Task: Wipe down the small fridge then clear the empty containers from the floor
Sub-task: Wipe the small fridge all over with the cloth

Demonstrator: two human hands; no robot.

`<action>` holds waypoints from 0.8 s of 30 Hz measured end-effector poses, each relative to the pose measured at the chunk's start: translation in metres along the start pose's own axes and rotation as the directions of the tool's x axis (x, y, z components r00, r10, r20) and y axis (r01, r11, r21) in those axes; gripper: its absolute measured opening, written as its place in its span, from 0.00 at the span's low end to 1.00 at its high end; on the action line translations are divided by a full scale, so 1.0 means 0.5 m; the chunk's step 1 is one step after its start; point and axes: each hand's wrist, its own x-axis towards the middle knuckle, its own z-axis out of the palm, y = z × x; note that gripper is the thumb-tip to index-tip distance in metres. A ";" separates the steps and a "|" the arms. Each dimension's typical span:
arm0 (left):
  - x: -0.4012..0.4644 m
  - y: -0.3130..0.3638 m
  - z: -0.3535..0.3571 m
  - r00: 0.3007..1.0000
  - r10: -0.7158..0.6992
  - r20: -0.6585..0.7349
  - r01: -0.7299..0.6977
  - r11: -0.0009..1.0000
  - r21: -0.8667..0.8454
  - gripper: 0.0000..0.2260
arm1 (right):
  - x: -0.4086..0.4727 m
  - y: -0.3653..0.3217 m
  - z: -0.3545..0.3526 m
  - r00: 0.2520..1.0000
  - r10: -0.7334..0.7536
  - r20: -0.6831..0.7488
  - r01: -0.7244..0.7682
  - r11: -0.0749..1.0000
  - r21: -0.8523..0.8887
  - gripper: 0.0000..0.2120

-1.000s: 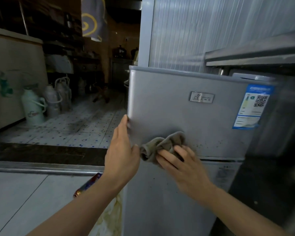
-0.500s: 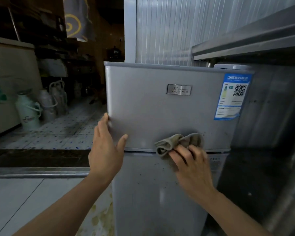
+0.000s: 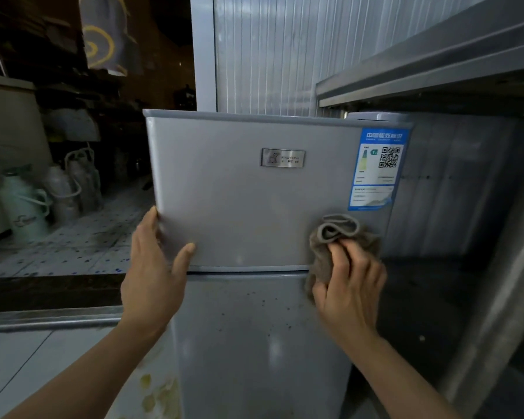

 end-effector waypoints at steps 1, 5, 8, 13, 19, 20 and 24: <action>0.000 0.001 0.001 1.000 0.003 -0.004 -0.003 1.000 0.000 0.31 | 0.022 0.011 -0.007 1.000 0.003 -0.007 -0.003 1.000 0.000 0.27; 0.000 -0.001 0.004 1.000 -0.003 -0.017 0.003 1.000 0.010 0.31 | 0.164 0.012 -0.038 0.958 0.248 -0.144 -0.243 0.969 0.049 0.29; -0.001 -0.005 0.006 1.000 -0.006 -0.017 0.006 1.000 0.012 0.31 | 0.233 0.007 -0.052 0.932 0.323 -0.162 -0.316 0.946 0.069 0.30; 0.002 -0.018 0.015 0.999 0.015 -0.041 -0.015 1.000 0.010 0.31 | 0.289 0.025 -0.046 0.872 0.445 -0.206 -0.431 0.896 0.112 0.33; -0.005 -0.020 0.024 0.996 0.034 -0.088 -0.036 0.999 -0.029 0.31 | 0.183 0.040 -0.013 0.851 0.509 -0.128 -0.477 0.852 0.214 0.32; -0.005 -0.019 0.025 0.996 0.031 -0.089 -0.034 0.999 -0.034 0.30 | 0.152 0.042 -0.005 0.854 0.511 -0.104 -0.486 0.852 0.195 0.32; -0.009 -0.013 0.027 0.996 0.015 -0.087 -0.022 0.997 -0.080 0.29 | 0.026 0.039 0.024 0.824 0.566 0.026 -0.566 0.820 0.082 0.33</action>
